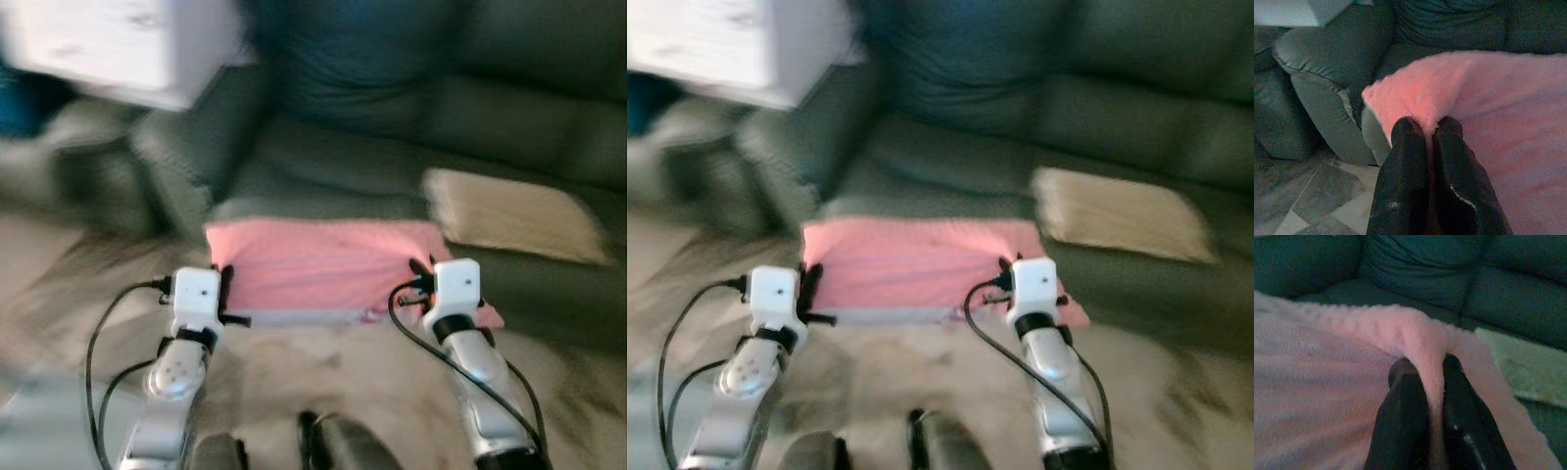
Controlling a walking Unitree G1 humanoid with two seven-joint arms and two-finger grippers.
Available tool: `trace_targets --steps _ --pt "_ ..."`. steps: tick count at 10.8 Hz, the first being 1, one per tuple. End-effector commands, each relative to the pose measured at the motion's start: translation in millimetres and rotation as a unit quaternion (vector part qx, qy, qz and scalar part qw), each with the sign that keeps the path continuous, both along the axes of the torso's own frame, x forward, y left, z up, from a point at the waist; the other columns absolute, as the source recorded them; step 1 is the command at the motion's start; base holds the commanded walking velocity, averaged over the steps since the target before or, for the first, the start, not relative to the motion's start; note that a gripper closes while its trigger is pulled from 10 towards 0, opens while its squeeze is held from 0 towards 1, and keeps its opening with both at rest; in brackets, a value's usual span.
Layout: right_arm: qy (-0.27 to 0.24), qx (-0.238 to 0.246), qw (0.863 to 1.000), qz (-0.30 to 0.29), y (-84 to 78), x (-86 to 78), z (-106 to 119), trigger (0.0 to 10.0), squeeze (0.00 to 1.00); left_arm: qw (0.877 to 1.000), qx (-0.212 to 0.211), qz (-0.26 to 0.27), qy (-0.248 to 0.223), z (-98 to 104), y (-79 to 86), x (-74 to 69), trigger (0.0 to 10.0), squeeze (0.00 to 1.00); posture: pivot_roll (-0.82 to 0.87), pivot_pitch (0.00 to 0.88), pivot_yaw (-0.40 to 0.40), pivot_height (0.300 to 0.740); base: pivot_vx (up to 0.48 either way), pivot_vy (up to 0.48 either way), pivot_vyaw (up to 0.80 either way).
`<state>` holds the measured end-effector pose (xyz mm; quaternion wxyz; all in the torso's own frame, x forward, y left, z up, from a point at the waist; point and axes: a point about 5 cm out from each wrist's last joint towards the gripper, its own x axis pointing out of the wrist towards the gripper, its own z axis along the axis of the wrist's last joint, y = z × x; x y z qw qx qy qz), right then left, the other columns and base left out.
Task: Move the pillow to the sofa
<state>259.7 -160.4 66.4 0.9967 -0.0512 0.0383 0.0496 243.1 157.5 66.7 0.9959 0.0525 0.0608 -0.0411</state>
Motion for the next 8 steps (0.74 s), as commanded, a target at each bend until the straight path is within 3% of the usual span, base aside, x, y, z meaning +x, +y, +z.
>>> trace_targets --steps 1,4,8 --pt "-0.012 -0.007 1.000 -0.024 -13.0 0.3 5 10.0 0.00 1.000 0.006 0.010 -0.011 3 4.9 0.9 10.0 0.00 -0.06 0.129 -0.054 0.740 0.000 0.000 -0.80" --pt "-0.012 0.001 1.000 -0.016 -8.9 -0.1 5 10.0 0.00 1.000 -0.009 -0.019 -0.014 7 -2.0 4.3 10.0 0.00 -0.06 0.129 -0.053 0.740 0.000 0.000 -0.80" --pt "-0.017 0.007 1.000 -0.002 -4.0 0.6 6 10.0 0.00 0.999 -0.015 -0.025 -0.028 13 -4.5 9.6 10.0 0.00 -0.05 0.124 -0.051 0.740 0.436 0.000 0.00"
